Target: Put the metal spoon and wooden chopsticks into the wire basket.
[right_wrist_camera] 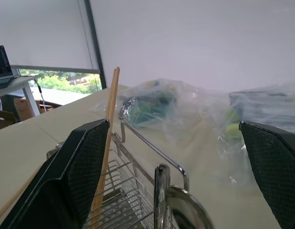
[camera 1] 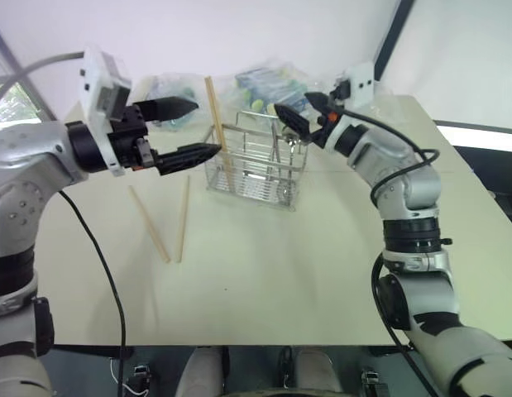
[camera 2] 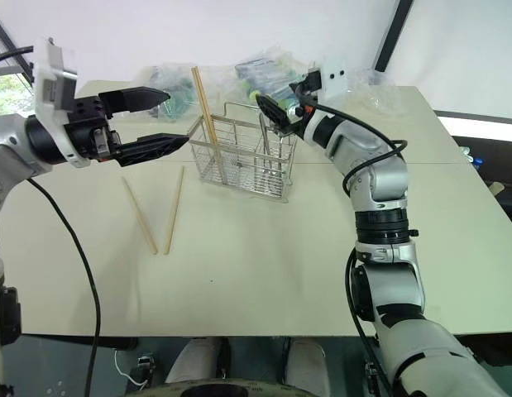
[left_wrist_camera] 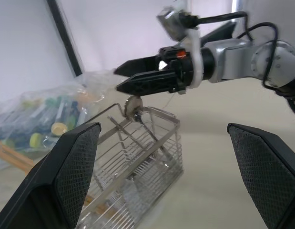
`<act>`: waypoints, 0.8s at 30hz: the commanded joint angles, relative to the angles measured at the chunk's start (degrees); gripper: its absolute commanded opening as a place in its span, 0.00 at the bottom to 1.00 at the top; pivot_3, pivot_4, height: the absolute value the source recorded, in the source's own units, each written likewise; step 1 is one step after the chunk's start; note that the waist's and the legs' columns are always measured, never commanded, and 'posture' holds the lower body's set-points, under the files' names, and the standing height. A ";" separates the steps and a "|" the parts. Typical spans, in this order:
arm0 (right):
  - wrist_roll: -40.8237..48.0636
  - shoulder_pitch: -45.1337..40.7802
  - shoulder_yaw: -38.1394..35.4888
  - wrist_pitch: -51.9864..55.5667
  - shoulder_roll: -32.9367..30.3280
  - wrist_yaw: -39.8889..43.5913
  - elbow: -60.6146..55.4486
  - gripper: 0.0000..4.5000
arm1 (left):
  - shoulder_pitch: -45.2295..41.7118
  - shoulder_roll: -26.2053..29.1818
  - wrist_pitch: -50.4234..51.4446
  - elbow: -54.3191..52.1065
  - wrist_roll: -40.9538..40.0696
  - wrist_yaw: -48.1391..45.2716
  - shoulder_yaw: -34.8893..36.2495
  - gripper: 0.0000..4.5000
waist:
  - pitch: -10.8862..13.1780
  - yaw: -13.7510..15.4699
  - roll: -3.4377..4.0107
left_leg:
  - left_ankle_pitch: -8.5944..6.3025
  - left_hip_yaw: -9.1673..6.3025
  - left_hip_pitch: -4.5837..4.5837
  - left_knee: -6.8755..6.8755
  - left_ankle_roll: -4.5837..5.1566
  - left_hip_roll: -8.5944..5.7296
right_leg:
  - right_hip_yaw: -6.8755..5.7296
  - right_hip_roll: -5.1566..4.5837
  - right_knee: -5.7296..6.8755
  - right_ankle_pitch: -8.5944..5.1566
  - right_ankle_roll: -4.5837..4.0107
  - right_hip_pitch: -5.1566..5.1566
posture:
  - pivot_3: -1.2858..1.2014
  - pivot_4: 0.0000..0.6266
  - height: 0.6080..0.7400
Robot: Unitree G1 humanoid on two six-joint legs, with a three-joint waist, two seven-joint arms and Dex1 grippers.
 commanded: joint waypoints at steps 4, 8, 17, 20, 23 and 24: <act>11.24 -1.69 -4.19 4.67 -11.80 13.99 -15.84 0.99 | -3.55 -3.70 4.84 1.22 2.60 18.61 6.32 1.00 | -0.02 0.30 -0.07 | -0.04 -0.09 0.10 -0.07 0.07 -0.04 | -0.01 0.00 -0.07 0.00 0.03 0.06 | 0.52 0.24 0.15; 17.74 4.89 -5.68 7.97 -21.10 23.42 -25.12 0.99 | -5.88 -10.69 15.79 6.05 5.16 40.70 15.06 1.00 | -0.15 0.33 -0.33 | -0.05 -0.15 0.25 -0.15 0.09 -0.05 | -0.02 -0.02 -0.22 -0.11 0.23 0.50 | 0.52 0.24 0.15; 23.67 19.82 -6.24 11.55 -25.06 21.68 -36.13 0.99 | -9.09 -21.79 37.83 13.50 17.06 63.90 24.23 1.00 | -0.08 0.74 -0.80 | 0.17 -0.19 1.02 -0.94 -0.36 0.03 | -0.02 -0.06 -0.97 0.01 0.37 1.20 | 0.52 0.24 0.15; 25.79 21.38 -5.62 12.86 -23.69 18.52 -38.58 0.99 | -10.20 -24.10 38.07 17.56 20.63 64.92 23.33 1.00 | -0.03 1.61 -0.87 | 0.35 -0.09 1.02 -0.93 -0.76 0.03 | 0.01 -0.16 -0.98 0.02 0.36 1.19 | 0.52 0.24 0.15; 27.71 23.57 -5.40 13.74 -22.95 16.11 -40.66 0.99 | -11.34 -25.48 36.42 23.63 24.19 65.31 22.10 1.00 | -0.01 2.04 -1.04 | 0.39 -0.10 1.00 -0.93 -1.11 0.02 | 0.01 -0.20 -1.00 0.04 0.35 1.17 | 0.52 0.24 0.15; 27.68 24.52 -5.19 13.65 -23.07 15.71 -41.25 0.99 | -11.75 -25.86 36.00 25.47 24.93 65.17 22.03 1.00 | -0.02 2.25 -1.06 | 0.43 -0.12 1.00 -0.93 -1.22 0.03 | 0.00 -0.20 -1.00 0.04 0.35 1.17 | 0.52 0.24 0.15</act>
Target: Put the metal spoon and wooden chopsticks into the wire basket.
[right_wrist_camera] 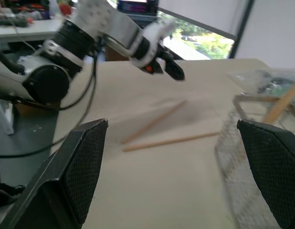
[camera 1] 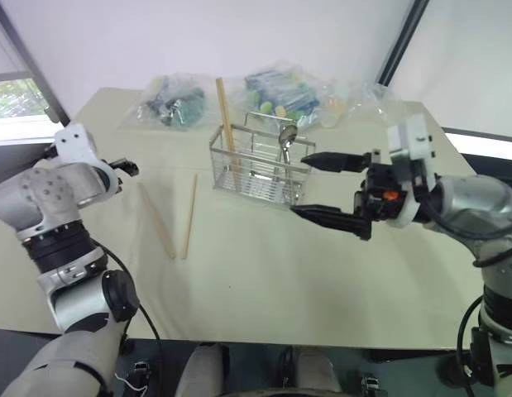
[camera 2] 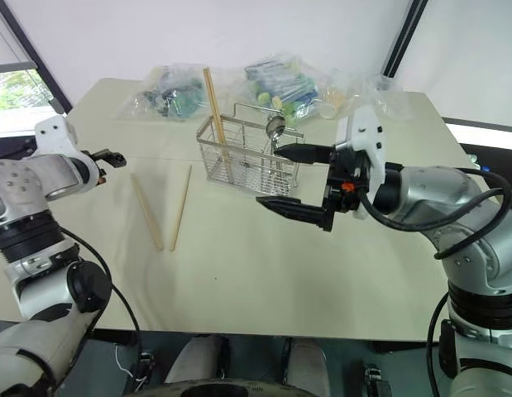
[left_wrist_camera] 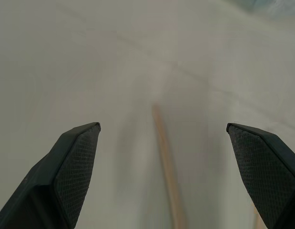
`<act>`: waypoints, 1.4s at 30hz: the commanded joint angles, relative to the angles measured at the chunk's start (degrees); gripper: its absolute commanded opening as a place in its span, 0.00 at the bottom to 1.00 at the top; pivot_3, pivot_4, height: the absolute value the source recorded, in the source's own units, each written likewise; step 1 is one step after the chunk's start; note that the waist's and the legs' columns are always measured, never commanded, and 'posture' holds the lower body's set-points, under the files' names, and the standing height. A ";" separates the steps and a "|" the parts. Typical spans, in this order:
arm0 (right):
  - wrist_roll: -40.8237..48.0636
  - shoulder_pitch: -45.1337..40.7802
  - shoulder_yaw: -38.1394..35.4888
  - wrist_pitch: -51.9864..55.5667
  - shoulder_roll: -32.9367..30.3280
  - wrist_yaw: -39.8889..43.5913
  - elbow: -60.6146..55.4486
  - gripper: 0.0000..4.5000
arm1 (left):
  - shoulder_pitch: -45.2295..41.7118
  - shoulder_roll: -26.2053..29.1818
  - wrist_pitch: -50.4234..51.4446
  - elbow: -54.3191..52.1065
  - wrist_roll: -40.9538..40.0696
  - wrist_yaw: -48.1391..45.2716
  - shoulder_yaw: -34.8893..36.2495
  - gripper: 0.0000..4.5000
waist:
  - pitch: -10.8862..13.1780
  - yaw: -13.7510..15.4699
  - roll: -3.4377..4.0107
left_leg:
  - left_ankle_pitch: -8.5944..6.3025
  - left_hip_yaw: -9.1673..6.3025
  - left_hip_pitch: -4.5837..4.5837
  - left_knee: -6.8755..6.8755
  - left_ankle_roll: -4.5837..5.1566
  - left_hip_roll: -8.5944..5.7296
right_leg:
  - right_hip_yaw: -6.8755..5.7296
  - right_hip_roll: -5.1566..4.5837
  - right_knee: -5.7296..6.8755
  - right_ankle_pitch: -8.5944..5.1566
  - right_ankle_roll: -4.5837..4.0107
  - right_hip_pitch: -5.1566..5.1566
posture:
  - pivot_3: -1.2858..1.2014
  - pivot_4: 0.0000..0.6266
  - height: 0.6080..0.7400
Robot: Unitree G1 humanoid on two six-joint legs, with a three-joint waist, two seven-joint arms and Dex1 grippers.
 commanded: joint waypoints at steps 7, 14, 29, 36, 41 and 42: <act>1.51 8.09 -1.39 -0.60 -1.71 -3.46 -5.65 0.99 | -6.61 -1.45 -7.00 16.49 5.51 -4.46 -3.96 1.00 | -0.01 1.38 -0.06 | 0.08 0.07 -0.05 -0.02 -0.25 -0.02 | -0.02 -0.07 -0.06 0.01 0.01 -0.03 | 0.52 0.24 0.15; 2.44 9.34 -1.94 -0.92 -0.90 -7.44 -6.75 0.99 | -9.41 -0.65 -12.16 27.65 8.32 -8.05 -7.89 1.00 | 0.00 1.12 -0.05 | 0.08 0.10 -0.08 -0.07 -0.23 0.00 | -0.02 -0.08 -0.05 0.02 0.02 -0.12 | 0.52 0.24 0.15; 4.15 8.68 -1.78 -1.23 -0.71 -12.67 -6.37 1.00 | -12.44 -0.81 -16.32 40.18 9.54 -4.95 -4.15 0.01 | -0.01 1.68 0.03 | -0.04 0.09 0.03 -0.10 -0.02 0.00 | -0.13 -0.15 -0.07 0.03 0.06 -0.09 | 0.52 0.24 0.15; 4.60 8.36 -1.50 -1.03 -0.53 -13.27 -5.94 1.00 | -13.28 1.65 -22.70 40.64 11.72 -5.99 -6.85 0.01 | 0.02 1.59 0.00 | -0.04 0.11 -0.01 -0.10 -0.02 -0.05 | -0.14 -0.21 -0.09 0.07 0.13 0.00 | 0.52 0.24 0.15; 3.71 9.24 -1.10 -1.17 -0.94 -13.42 -6.33 1.00 | -16.18 2.57 -38.61 37.87 10.09 -8.38 -4.65 0.01 | 0.10 1.20 -0.08 | -0.02 0.11 -0.14 -0.10 -0.07 0.01 | -0.14 -0.17 -0.10 0.08 0.13 -0.14 | 0.52 0.24 0.15; 3.43 9.41 -1.12 -1.08 -1.31 -13.57 -6.75 1.00 | -17.13 2.64 -43.98 36.84 9.76 -9.78 -4.60 0.01 | 0.11 1.21 -0.10 | 0.05 0.11 -0.21 -0.10 -0.19 0.01 | -0.14 -0.17 -0.10 0.08 0.12 -0.20 | 0.52 0.24 0.15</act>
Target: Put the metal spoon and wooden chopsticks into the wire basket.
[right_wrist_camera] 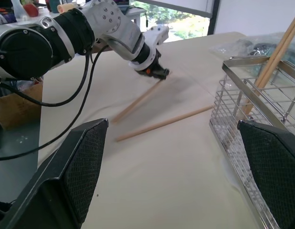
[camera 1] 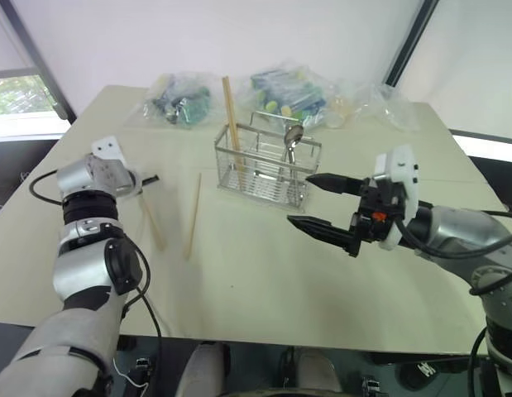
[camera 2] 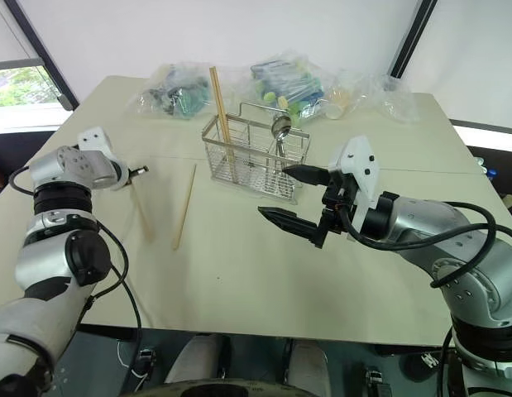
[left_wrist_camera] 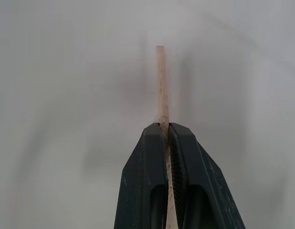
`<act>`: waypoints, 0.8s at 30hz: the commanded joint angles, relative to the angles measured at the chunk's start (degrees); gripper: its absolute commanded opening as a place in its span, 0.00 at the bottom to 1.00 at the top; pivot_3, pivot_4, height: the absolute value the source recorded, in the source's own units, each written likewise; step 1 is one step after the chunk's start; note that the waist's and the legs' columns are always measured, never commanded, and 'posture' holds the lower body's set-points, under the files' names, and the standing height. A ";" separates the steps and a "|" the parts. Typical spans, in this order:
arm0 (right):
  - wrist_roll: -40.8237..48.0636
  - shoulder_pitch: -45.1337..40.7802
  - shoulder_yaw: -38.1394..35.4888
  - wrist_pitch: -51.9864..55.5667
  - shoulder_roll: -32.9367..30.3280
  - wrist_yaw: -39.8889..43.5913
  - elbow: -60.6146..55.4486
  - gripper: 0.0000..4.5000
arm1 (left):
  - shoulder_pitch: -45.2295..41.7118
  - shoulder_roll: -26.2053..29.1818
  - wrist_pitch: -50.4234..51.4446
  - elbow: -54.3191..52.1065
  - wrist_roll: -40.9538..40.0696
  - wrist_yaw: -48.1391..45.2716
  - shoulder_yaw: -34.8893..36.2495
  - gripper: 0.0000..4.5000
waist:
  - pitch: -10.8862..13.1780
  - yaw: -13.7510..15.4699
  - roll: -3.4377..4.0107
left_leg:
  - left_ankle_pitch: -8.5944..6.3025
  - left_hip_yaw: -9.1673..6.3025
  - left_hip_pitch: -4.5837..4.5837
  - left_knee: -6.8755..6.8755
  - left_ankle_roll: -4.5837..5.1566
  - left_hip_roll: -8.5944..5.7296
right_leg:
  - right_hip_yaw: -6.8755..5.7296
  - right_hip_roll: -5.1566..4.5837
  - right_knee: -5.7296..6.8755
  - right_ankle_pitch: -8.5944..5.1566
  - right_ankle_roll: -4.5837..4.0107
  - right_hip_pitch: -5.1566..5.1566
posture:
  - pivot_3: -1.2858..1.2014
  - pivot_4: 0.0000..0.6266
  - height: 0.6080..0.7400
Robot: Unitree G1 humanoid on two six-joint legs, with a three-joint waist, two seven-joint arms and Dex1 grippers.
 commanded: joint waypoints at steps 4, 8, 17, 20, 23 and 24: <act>1.26 -0.08 -2.66 -0.63 -1.74 -0.77 -2.37 1.00 | -8.03 0.31 -27.18 -7.66 -3.55 -7.76 1.37 0.01 | 0.00 0.11 -0.01 | 0.19 -0.03 -0.40 0.05 -0.31 0.00 | -0.07 -0.01 -0.02 0.04 0.00 -0.24 | 0.52 0.24 0.15; 3.22 1.06 -4.67 0.12 -2.11 -3.02 -2.72 1.00 | -12.99 -1.82 -36.64 -11.98 -7.47 -16.88 -0.11 0.01 | -0.01 0.18 0.02 | 0.25 -0.05 -0.49 0.06 -0.19 -0.03 | -0.18 -0.03 -0.42 0.16 0.13 -0.14 | 0.52 0.24 0.15; 4.92 6.33 -6.14 -0.77 -1.77 -8.06 -6.70 1.00 | -14.17 -7.31 -37.57 -14.91 -11.45 -26.90 -5.21 0.01 | -0.03 -0.05 0.31 | 0.09 -0.08 -0.46 0.08 0.37 0.05 | -0.34 0.18 -0.78 0.40 0.13 0.09 | 0.52 0.24 0.15; 5.25 7.02 -6.20 -1.07 -1.70 -9.40 -7.05 1.00 | -13.16 -8.87 -36.40 -15.86 -11.90 -29.17 -7.51 0.01 | -0.02 -0.16 0.32 | 0.09 -0.07 -0.45 0.09 0.41 0.10 | -0.35 0.28 -0.77 0.43 0.08 0.08 | 0.52 0.24 0.15; 5.60 7.48 -6.49 -1.32 -1.50 -10.85 -7.24 1.00 | -11.43 -10.81 -36.96 -16.90 -10.20 -30.69 -10.90 0.01 | -0.03 -0.12 0.36 | 0.07 -0.07 -0.45 0.09 0.46 0.12 | -0.35 0.31 -0.78 0.44 0.06 0.07 | 0.52 0.24 0.15; 5.79 7.55 -6.53 -1.36 -1.51 -11.22 -7.33 1.00 | -10.86 -11.30 -37.61 -17.00 -9.53 -30.76 -11.76 0.01 | -0.03 -0.12 0.36 | 0.07 -0.07 -0.45 0.10 0.47 0.12 | -0.35 0.32 -0.77 0.44 0.05 0.07 | 0.52 0.24 0.15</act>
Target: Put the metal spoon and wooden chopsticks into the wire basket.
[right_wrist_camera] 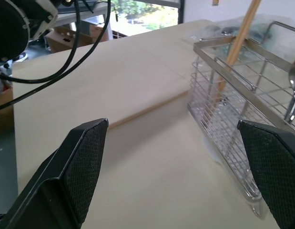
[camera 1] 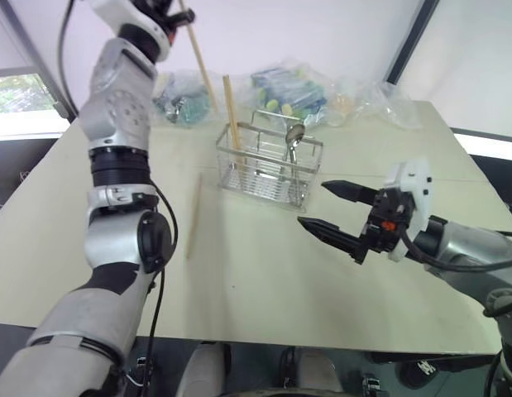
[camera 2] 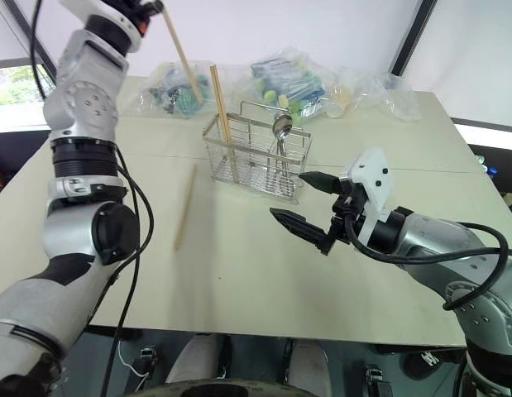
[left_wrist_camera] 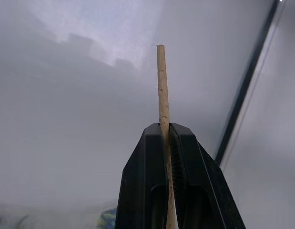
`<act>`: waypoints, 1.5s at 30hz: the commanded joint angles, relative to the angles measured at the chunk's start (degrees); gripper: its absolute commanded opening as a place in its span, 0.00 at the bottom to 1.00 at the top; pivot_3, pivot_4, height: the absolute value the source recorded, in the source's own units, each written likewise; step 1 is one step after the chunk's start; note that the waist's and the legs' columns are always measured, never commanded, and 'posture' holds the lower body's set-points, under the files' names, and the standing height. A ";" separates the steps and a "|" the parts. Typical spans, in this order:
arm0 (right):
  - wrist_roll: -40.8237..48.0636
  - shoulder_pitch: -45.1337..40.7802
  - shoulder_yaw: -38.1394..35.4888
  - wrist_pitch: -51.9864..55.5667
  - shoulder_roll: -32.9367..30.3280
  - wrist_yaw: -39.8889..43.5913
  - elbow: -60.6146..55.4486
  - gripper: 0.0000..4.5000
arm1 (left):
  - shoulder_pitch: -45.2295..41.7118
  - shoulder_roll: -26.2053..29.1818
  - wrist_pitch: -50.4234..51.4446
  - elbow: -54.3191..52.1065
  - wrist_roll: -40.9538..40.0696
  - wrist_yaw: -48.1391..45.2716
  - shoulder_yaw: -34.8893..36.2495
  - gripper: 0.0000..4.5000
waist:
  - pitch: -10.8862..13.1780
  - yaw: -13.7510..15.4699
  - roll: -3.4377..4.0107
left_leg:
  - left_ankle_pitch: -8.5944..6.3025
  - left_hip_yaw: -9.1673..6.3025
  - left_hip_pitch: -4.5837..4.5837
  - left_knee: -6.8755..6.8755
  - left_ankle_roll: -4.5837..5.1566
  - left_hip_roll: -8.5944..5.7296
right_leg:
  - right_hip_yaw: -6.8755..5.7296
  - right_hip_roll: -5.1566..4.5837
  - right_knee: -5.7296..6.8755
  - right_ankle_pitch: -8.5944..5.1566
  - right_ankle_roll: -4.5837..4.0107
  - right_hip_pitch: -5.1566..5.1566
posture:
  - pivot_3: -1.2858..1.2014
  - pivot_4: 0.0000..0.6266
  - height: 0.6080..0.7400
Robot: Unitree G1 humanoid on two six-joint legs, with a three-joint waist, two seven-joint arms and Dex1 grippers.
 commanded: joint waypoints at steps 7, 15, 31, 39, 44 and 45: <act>2.07 0.28 -2.57 -1.93 -0.41 -1.97 -2.03 1.00 | 4.26 -4.26 -8.14 1.06 7.80 -0.42 -8.32 0.01 | 0.01 0.07 0.01 | -0.07 0.03 -0.03 0.02 0.17 -0.03 | 0.00 0.03 -0.02 0.00 0.00 -0.02 | 0.52 0.24 0.15; 2.12 0.37 -2.74 -2.15 -0.54 -1.85 -1.53 1.00 | 7.91 -6.79 -6.57 -1.30 7.17 0.44 -8.59 0.33 | 0.02 0.05 0.00 | -0.10 0.00 -0.04 0.04 0.24 -0.02 | 0.00 0.05 -0.02 0.00 0.00 -0.03 | 0.52 0.24 0.15; -0.09 -2.03 0.68 -2.94 0.09 -0.32 0.65 1.00 | -1.92 7.50 25.72 -3.21 4.82 6.32 -5.98 0.99 | 0.04 -0.10 0.12 | -0.08 -0.03 0.01 -0.02 0.30 -0.02 | 0.00 0.11 0.01 0.00 0.00 -0.04 | 0.52 0.24 0.15; -2.34 -3.38 3.03 -3.82 0.71 1.58 2.67 1.00 | 0.80 13.24 56.83 -2.14 5.85 13.32 -4.19 0.99 | 0.06 0.09 0.08 | -0.10 -0.06 0.10 -0.03 0.34 -0.07 | 0.04 0.10 0.07 -0.02 0.03 0.01 | 0.52 0.24 0.15; -4.09 -3.47 4.33 -4.40 1.28 2.91 3.56 1.00 | 8.19 12.78 69.72 -12.18 5.18 11.66 -7.44 0.99 | 0.06 -0.12 0.08 | -0.07 0.00 -0.04 0.00 0.28 -0.07 | 0.06 0.05 0.09 -0.01 0.03 -0.05 | 0.52 0.24 0.15; -4.31 -3.45 4.46 -4.43 1.41 3.08 3.62 1.00 | 9.30 12.56 72.07 -13.90 5.14 11.46 -7.83 0.99 | 0.06 -0.07 0.07 | -0.01 0.01 -0.03 0.00 0.18 -0.07 | 0.07 0.05 0.08 -0.01 0.02 -0.05 | 0.52 0.24 0.15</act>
